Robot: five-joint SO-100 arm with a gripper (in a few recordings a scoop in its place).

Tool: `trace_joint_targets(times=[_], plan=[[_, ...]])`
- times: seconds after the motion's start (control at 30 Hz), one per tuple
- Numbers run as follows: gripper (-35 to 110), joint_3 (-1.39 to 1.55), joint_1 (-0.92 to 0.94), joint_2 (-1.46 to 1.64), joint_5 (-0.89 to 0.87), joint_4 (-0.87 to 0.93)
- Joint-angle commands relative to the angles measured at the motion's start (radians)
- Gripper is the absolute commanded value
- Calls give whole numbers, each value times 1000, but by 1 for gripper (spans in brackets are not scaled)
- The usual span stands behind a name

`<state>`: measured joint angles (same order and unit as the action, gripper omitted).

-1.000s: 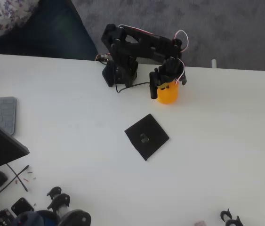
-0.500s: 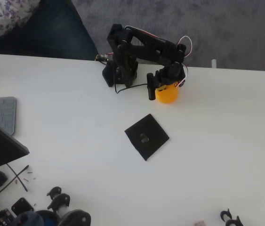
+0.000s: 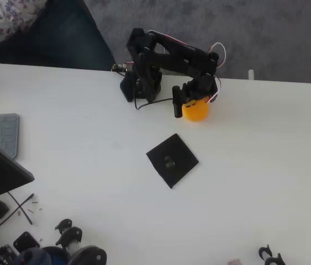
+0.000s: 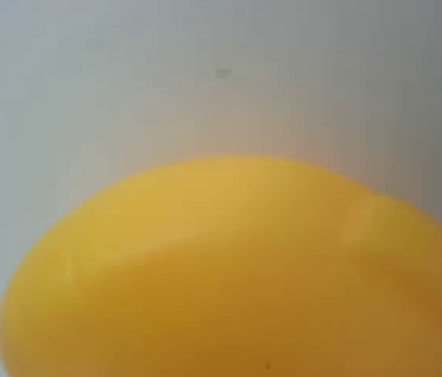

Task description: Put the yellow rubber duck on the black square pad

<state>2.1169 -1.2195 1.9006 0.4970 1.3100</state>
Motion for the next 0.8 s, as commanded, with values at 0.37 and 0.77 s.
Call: trace_joint_targets(times=[0.37,0.77], plan=[[25,-21,-137,-52,-5,12],[9,-21,-135,-51,-6,12]])
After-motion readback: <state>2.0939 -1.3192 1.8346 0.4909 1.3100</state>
